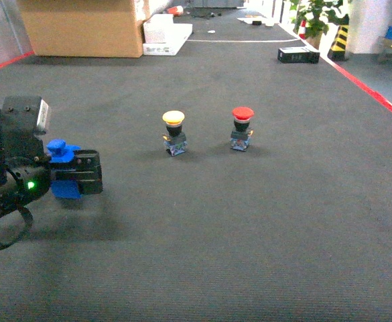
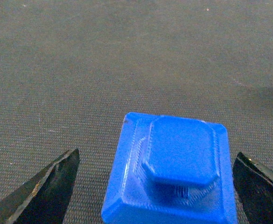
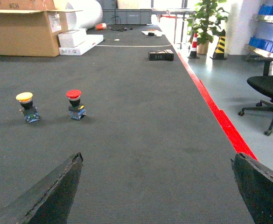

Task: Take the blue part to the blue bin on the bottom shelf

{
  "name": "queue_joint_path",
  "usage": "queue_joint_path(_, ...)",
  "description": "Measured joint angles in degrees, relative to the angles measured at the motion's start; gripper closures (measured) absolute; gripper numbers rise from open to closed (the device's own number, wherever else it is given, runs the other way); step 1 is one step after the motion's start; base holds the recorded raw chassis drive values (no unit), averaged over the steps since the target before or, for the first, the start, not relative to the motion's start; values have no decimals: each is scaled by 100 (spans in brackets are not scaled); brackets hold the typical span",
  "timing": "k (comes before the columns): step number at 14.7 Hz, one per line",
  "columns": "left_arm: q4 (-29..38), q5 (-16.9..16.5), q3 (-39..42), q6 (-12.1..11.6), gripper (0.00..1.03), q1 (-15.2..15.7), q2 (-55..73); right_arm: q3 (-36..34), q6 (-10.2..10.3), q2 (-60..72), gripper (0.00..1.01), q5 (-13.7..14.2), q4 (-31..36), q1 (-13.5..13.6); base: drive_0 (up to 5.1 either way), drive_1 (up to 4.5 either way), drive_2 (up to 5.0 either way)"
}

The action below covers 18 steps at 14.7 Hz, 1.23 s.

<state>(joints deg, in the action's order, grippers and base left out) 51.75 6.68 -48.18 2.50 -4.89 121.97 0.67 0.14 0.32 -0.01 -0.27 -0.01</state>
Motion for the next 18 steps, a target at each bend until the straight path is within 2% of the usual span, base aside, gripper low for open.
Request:
queue_joint_path(2,-275,-98,-262,46,5,44,140,0,0,0,3,2,0,0,0,0,0)
queue_joint_path(4,-431,-138,-361,129,13,70,203,0,0,0,3,2,0,0,0,0,0)
queue_joint_path(9,-527,-166,-424,210,24,79,254,0,0,0,3,2,0,0,0,0,0)
queue_joint_path(11,-579,-208,-448,232,35,87,271,0,0,0,3,2,0,0,0,0,0)
queue_joint_path(13,-660,-225,-485,267,54,92,271,0,0,0,3,2,0,0,0,0,0)
queue_joint_path(15,-820,-249,-514,435,59,111,205,0,0,0,3,2,0,0,0,0,0)
queue_joint_path(16,-431,-129,269,640,59,122,-297,0,0,0,3,0,0,0,0,0,0)
queue_joint_path(17,855,348,1912,382,59,20,-1464,0,0,0,3,2,0,0,0,0,0)
queue_joint_path(18,763,452,2785,190,59,-79,-2433,0,0,0,3,2,0,0,0,0,0)
